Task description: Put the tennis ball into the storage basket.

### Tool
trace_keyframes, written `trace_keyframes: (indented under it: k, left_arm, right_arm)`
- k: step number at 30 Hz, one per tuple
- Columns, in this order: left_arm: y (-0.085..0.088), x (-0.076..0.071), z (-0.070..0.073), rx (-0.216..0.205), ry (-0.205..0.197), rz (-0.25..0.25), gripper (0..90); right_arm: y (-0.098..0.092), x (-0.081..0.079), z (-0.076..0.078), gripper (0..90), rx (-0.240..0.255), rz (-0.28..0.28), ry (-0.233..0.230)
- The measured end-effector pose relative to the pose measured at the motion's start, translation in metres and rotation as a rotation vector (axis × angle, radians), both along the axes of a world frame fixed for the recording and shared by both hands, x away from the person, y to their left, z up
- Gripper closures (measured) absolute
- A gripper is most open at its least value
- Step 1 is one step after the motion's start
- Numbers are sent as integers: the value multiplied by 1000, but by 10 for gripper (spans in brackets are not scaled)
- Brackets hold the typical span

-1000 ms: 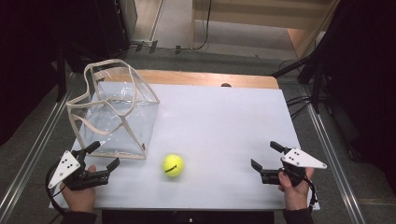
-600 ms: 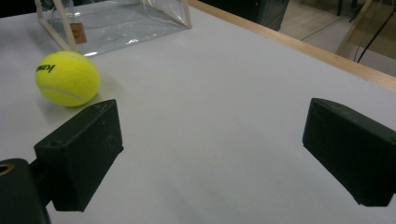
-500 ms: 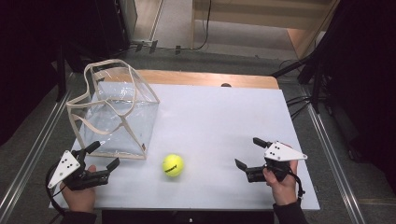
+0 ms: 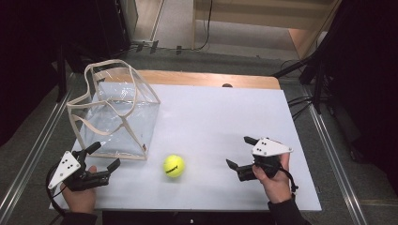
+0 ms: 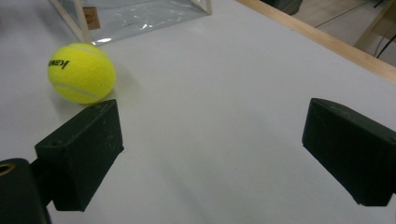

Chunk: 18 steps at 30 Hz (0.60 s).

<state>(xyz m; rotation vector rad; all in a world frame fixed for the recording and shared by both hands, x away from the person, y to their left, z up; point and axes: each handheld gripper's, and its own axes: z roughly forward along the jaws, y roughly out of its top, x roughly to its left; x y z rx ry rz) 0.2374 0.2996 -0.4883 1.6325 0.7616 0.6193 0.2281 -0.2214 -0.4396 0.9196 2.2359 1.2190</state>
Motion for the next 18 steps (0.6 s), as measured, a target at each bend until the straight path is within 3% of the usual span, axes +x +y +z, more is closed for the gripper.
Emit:
trace_keyframes:
  k: [18]
  left_arm:
    - [0, 0, 0, -2, 1, 0, 84]
  right_arm:
    - [41, 12, 3, 46, -66, 112, 69]
